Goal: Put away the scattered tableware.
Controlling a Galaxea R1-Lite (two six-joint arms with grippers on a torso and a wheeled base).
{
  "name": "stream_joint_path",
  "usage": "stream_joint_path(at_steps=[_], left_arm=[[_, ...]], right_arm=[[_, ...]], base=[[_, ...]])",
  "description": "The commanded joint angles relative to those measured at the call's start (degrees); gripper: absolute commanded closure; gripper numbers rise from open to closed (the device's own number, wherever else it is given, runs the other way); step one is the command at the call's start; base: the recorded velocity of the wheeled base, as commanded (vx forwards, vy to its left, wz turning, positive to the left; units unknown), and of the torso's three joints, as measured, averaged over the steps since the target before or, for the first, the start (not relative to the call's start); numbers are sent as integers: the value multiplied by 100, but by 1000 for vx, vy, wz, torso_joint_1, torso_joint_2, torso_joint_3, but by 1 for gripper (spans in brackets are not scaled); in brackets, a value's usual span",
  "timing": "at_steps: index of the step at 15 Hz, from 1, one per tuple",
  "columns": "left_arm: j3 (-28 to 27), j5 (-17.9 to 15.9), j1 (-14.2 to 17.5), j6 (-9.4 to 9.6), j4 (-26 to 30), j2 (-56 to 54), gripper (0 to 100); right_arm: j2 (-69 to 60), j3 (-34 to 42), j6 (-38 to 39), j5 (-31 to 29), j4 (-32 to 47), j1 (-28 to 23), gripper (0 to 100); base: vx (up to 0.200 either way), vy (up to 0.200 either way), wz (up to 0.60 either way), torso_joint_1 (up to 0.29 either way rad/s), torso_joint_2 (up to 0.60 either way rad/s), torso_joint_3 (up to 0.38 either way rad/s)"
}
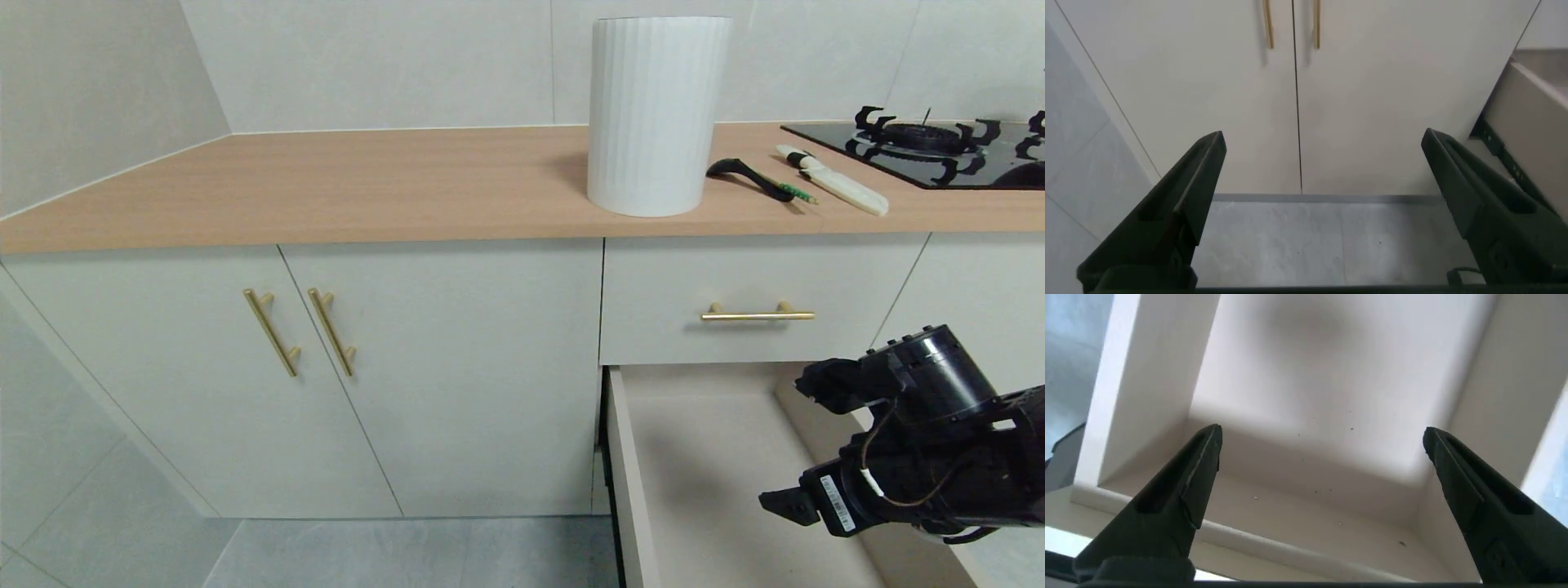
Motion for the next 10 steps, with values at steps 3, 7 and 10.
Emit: stream_joint_path(at_steps=[3, 7, 10], left_arm=[[0, 2, 2, -2, -4, 9, 0], [0, 2, 2, -2, -4, 9, 0], [0, 2, 2, -2, -4, 9, 0]], right_arm=[[14, 0, 0, -1, -3, 2, 0], [14, 0, 0, -1, -3, 2, 0], [14, 9, 0, -1, -3, 10, 0]], base=[[0, 0, 0, 124, -513, -310], [0, 0, 0, 164, -478, -298], [0, 0, 0, 181, -465, -292]])
